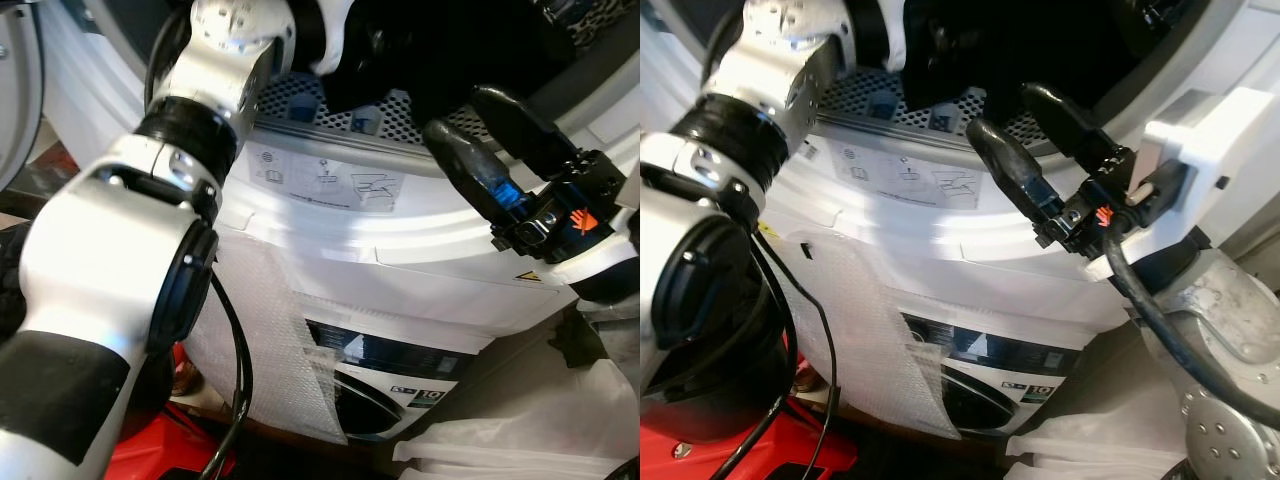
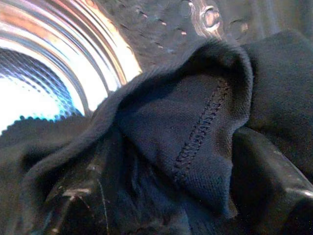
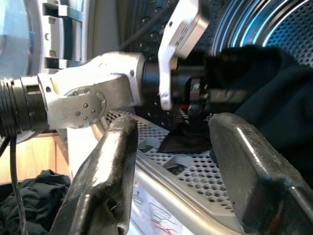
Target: Clothes washing
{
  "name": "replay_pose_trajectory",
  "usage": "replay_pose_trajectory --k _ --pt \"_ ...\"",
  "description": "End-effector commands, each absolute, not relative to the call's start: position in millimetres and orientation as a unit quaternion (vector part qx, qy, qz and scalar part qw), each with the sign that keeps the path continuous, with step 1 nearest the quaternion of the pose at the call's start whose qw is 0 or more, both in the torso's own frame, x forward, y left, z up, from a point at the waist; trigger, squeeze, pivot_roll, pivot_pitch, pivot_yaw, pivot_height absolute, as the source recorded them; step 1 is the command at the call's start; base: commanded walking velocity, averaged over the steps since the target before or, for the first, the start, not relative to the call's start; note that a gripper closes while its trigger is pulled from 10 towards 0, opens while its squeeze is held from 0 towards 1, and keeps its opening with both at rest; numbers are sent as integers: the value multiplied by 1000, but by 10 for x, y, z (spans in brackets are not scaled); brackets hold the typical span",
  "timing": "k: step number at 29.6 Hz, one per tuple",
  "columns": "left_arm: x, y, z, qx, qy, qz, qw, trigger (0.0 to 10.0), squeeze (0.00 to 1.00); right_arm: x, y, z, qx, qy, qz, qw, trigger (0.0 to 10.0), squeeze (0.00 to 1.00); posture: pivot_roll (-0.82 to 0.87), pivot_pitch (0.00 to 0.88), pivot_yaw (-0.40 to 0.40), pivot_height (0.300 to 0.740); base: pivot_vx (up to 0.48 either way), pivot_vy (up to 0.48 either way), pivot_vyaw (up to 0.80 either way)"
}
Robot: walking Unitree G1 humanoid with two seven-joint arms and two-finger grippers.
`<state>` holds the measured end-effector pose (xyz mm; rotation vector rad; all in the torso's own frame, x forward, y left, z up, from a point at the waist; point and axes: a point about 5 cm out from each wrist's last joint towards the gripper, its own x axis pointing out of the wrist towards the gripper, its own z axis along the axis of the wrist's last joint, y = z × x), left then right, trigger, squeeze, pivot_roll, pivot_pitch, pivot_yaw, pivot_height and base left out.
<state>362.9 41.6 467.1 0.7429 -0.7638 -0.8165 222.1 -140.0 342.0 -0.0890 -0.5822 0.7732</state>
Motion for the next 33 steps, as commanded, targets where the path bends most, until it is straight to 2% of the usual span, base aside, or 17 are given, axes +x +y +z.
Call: replay_pose_trajectory --k 1,4,7,8,10,11,14,17,20,23,27,28,29,31,32,33 --pt "3523 353 4846 385 -393 -345 761 10000 0 2147 -1410 3448 -51 -289 371 881 10000 0 -87 238 -20 740 0 0 0" --pt "3496 374 4960 479 -427 -239 729 10000 0 2141 -1402 3466 -48 -292 369 881 10000 0 -83 235 -23 740 0 0 0" --pt "3599 460 4904 514 -404 -182 735 10000 0 2145 -1400 3472 -46 -293 369 881 10000 0 -74 230 -27 740 0 0 0" --pt "3720 553 4802 540 -362 -144 746 10000 0 2149 -1395 3476 -45 -293 368 881 10000 0 -72 228 -29 740 0 0 0" --pt "3796 633 4740 556 -335 -111 752 10000 0 2149 -1390 3479 -45 -294 368 881 10000 0 -72 228 -29 740 0 0 0" --pt "3871 767 4708 559 -307 -60 768 10000 0 2153 -1389 3485 -45 -295 367 881 10000 0 -69 223 -34 740 0 0 0" --pt "3949 946 4629 543 -266 -37 795 10000 0 2164 -1386 3487 -45 -294 367 881 10000 0 -63 217 -40 740 0 0 0" --pt "4003 1128 4562 549 -238 -3 801 10000 0 2171 -1379 3496 -45 -295 369 880 10000 0 -59 215 -47 740 0 0 0" --pt "4033 1153 4483 410 -207 -78 885 10000 0 2184 -1366 3506 -46 -295 370 880 10000 0 -47 208 -52 740 0 0 0" --pt "3990 1130 4559 294 -213 -147 920 10000 0 2196 -1356 3512 -47 -295 371 879 10000 0 -44 204 -54 740 0 0 0" --pt "3916 1054 4651 252 -232 -221 913 10000 0 2206 -1344 3512 -47 -296 372 878 10000 0 -30 199 -56 740 0 0 0" --pt "3896 1035 4666 265 -237 -236 904 10000 0 2206 -1342 3513 -47 -296 373 878 10000 0 -30 199 -56 740 0 0 0" --pt "3852 999 4687 326 -250 -256 875 10000 0 2209 -1341 3514 -47 -297 374 877 10000 0 -30 199 -56 740 0 0 0" --pt "3830 983 4679 368 -255 -268 853 10000 0 2210 -1339 3512 -46 -297 375 877 10000 0 -17 196 -58 740 0 0 0" --pt "3817 972 4661 411 -262 -268 831 10000 0 2210 -1336 3511 -46 -297 375 877 10000 0 -17 196 -58 740 0 0 0" --pt "3781 934 4603 477 -273 -289 784 10000 0 2215 -1333 3511 -46 -297 376 876 10000 0 -17 196 -58 740 0 0 0"
